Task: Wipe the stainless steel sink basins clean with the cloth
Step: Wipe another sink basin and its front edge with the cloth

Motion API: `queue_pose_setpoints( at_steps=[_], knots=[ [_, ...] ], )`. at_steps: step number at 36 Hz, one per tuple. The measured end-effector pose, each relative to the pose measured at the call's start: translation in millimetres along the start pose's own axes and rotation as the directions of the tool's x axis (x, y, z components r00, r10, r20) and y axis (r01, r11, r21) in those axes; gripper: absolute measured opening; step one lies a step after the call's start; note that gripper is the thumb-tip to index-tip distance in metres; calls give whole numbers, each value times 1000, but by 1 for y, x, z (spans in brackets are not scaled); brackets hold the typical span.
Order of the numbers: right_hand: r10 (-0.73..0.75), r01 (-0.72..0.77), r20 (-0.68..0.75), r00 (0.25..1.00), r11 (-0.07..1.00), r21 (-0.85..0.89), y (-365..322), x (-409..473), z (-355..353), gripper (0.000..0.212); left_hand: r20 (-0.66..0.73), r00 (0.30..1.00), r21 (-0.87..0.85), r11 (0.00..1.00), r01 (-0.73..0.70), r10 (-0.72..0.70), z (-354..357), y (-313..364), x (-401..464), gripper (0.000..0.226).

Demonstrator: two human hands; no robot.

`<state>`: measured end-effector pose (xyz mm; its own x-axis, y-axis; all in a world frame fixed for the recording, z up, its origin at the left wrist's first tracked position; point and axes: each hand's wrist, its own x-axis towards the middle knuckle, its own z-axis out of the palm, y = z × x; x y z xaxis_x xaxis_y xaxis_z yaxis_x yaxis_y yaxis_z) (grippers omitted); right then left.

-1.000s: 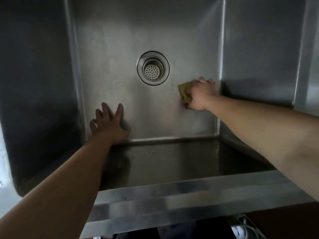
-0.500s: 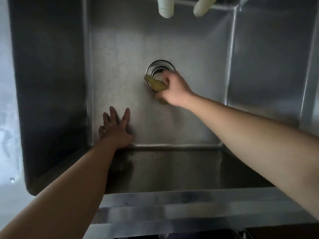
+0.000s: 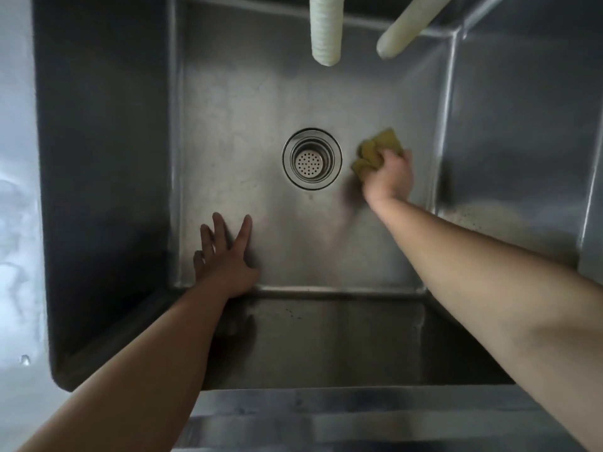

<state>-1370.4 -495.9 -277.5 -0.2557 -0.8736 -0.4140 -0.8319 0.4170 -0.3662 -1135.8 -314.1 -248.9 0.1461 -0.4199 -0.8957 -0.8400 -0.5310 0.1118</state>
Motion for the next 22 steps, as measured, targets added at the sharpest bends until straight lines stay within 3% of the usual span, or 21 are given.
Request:
queue_pose_setpoints(
  at_steps=[4, 6, 10, 13, 15, 17, 18, 20, 22],
  knots=[
    [-229, 241, 206, 951, 970, -36, -53, 12, 21, 44, 5, 1000, -1, 1000, 7, -7, 0, 1, 0, 104],
    [-285, 293, 276, 918, 956, 12, -73, 11, 27, 41, 13, 1000, -20, 1000, 10, -9, -1, 1, 0, 103],
    [-214, 192, 163, 963, 971, 140, -89, 0, 17, 41, 23, 1000, -37, 999, 5, -4, -3, 2, 0, 102],
    [-287, 291, 92, 954, 956, -41, -73, -26, 1, 43, 33, 999, -43, 999, 4, -2, -4, 3, -1, 100],
    [-381, 399, 136, 914, 905, -149, -47, -51, -4, 40, 38, 999, -47, 999, -2, 4, -4, 2, -1, 98],
    [-497, 568, 300, 814, 789, -234, -12, -74, -2, 35, 34, 999, -58, 998, -1, 3, -4, 3, -2, 96],
    [-541, 670, 427, 724, 698, -252, 5, -83, 1, 33, 33, 999, -62, 998, 0, 2, -4, 3, -2, 95],
    [-539, 820, 661, 523, 530, -216, 31, -92, 7, 34, 30, 1000, -67, 998, -2, 4, -4, 3, -1, 93],
    [-496, 893, 777, 388, 410, -185, 40, -91, 9, 32, 27, 1000, -74, 997, -2, 4, -4, 3, -1, 94]
  ],
)
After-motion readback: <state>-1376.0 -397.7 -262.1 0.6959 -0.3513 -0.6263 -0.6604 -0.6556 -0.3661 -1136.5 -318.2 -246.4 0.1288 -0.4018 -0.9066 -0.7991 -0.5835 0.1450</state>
